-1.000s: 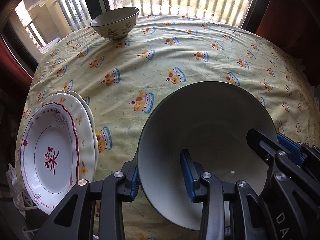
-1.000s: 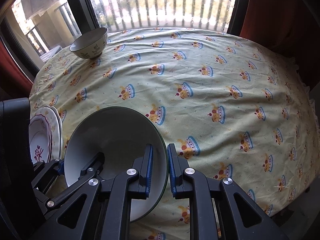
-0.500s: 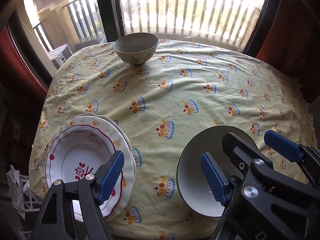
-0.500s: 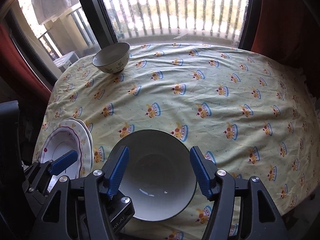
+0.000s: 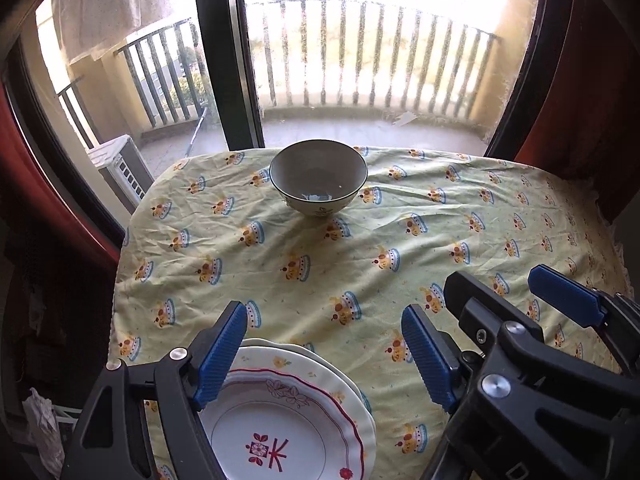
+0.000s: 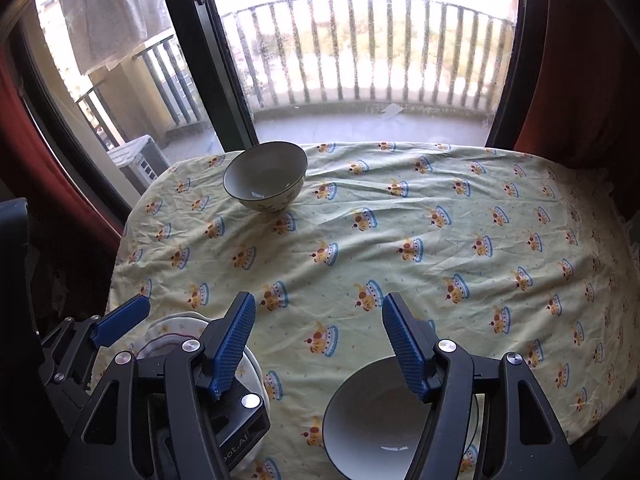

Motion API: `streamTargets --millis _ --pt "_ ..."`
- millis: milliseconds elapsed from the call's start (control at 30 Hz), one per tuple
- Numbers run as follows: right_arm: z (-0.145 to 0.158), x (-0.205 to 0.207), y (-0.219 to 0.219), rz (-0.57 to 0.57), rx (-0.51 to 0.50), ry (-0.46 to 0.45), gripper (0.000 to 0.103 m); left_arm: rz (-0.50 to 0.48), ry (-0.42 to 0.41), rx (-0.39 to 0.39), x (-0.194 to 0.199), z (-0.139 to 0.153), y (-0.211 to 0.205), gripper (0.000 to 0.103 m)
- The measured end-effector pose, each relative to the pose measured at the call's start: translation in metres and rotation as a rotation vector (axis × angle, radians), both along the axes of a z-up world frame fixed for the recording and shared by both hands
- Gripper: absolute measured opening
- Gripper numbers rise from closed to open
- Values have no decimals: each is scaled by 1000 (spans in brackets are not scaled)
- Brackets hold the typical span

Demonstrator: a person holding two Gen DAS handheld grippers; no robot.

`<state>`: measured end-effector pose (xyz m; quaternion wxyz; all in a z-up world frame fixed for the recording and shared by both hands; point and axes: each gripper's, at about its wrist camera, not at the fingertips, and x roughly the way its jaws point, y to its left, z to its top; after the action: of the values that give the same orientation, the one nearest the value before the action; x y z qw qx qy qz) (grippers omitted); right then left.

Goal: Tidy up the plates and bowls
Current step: 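Move both grippers to the white bowl by the window and grip its rim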

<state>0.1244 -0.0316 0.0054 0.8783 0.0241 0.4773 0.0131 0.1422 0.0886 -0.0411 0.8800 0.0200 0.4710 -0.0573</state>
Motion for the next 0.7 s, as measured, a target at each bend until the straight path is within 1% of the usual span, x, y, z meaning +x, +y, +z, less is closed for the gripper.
streamTargets --millis 167,267,367,400,467,567,700 --pt "13 24 26 -45 -35 -54 70 -12 -36 -3 29 11 22 81" --pt "15 45 36 -29 -13 -38 70 2 -42 -18 46 15 33 81" --pt "21 63 45 -12 -26 -70 70 32 -40 -45 64 17 40 81" --pt "21 71 48 -15 -39 -64 71 41 -38 -49 70 17 41 81" --pt "22 84 49 -40 -61 -48 80 50 -34 -59 82 16 42 81" --pt "22 102 48 -31 -67 -60 81 79 -48 -42 97 15 40 81" --pt "14 128 44 -3 -57 -55 81 111 -55 -22 118 8 35 81"
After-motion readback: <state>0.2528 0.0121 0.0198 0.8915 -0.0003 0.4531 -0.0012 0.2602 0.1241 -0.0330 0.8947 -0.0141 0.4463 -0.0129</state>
